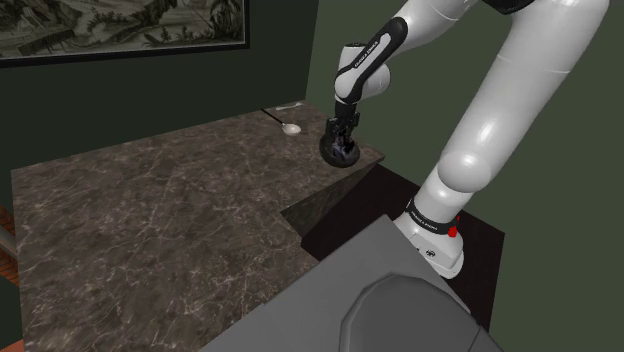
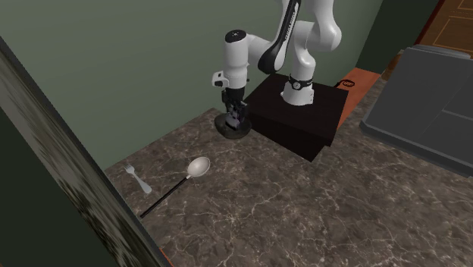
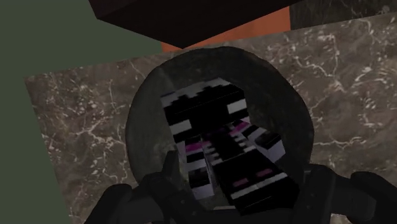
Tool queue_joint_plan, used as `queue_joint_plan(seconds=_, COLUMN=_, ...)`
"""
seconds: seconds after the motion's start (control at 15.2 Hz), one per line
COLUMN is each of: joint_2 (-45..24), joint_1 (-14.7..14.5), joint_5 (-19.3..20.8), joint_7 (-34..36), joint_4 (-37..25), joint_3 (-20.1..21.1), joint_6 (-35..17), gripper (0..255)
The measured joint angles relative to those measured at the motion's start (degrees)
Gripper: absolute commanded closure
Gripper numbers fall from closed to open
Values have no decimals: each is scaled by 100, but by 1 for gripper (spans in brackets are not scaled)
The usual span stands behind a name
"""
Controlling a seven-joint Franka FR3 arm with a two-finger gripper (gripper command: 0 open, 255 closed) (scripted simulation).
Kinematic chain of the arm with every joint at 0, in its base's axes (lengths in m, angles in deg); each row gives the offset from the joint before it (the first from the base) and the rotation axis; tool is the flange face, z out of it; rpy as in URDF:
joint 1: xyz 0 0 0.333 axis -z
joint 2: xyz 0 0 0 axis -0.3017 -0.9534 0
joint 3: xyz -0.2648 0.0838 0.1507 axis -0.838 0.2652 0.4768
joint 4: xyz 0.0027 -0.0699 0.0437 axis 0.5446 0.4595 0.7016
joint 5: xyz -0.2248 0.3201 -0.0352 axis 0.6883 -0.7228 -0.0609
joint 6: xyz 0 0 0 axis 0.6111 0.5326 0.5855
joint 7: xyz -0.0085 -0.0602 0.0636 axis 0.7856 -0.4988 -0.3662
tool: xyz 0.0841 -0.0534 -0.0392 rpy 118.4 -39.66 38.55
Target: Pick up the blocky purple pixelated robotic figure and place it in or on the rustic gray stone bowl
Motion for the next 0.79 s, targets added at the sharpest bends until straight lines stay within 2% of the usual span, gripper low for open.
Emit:
queue_joint_plan(seconds=0.33, joint_2=-7, joint_1=0, joint_5=1, joint_7=2, joint_4=9, joint_3=-1, joint_6=-1, gripper=0)
queue_joint_plan(seconds=0.59, joint_2=556, joint_1=-48, joint_5=181, joint_7=176, joint_4=-114, joint_3=18, joint_6=665, gripper=0)
queue_joint_plan(seconds=0.79, joint_2=688, joint_1=-32, joint_5=225, joint_7=174, joint_4=-141, joint_3=7, joint_6=827, gripper=0)
